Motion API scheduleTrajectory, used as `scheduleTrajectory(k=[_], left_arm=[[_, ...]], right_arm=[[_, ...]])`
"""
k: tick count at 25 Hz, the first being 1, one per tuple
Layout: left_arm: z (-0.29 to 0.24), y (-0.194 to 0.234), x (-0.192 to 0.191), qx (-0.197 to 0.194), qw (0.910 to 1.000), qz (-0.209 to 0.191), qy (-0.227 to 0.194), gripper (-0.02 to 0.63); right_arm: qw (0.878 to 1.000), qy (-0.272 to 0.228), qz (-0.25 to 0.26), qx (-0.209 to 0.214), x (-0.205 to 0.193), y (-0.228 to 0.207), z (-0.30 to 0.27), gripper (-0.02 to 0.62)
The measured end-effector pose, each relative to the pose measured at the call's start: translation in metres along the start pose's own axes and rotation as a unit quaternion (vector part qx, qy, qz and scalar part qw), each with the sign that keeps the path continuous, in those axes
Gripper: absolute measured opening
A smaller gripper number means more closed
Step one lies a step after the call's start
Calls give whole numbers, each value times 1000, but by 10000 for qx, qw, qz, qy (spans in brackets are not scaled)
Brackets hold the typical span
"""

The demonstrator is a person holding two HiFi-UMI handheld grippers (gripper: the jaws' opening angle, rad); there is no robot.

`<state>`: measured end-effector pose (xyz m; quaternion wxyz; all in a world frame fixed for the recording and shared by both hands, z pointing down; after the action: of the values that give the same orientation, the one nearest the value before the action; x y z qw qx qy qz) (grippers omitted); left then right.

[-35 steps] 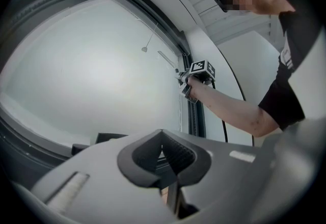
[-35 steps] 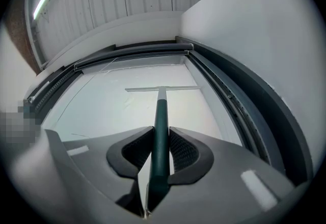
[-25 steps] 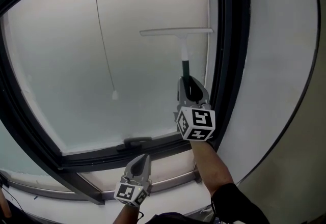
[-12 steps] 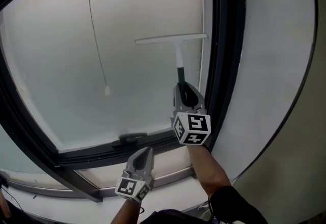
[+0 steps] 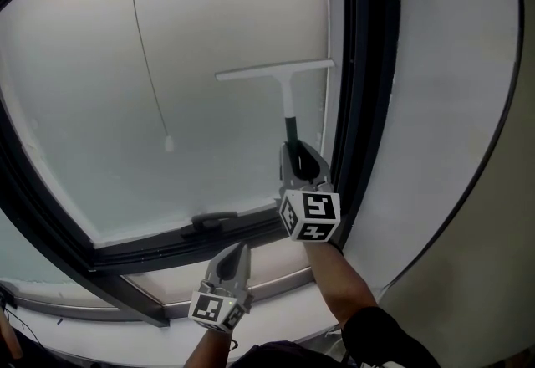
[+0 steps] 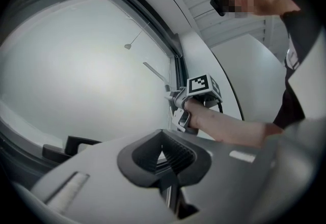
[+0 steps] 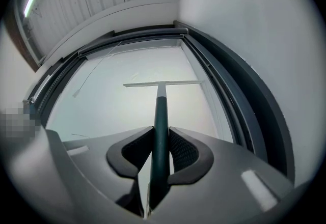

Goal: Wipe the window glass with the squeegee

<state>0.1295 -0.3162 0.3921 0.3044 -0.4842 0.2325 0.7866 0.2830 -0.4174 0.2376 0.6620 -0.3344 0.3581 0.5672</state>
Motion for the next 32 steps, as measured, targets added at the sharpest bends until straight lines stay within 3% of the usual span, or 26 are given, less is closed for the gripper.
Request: scheduleTrajectory(k=[14,32], left_arm=[[11,4,-8,186,9996,-169,129,-2],[14,4,-18,388,9991,4,192,-2]], right_arm=[[9995,265,-141,63,-25,2,18,95],[9981,553,-203,180,-57,2,41,95]])
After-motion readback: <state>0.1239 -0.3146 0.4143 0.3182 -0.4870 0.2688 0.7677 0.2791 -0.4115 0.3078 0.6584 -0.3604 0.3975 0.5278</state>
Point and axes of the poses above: the fingertips, and each gripper's own axes: z backward along the fingers, y to its left, x out of its top, the point moved 2 cm from there along z, backward along the fingers, and after that the axes turned 8 degrees about -y, right-handed, at the moved point
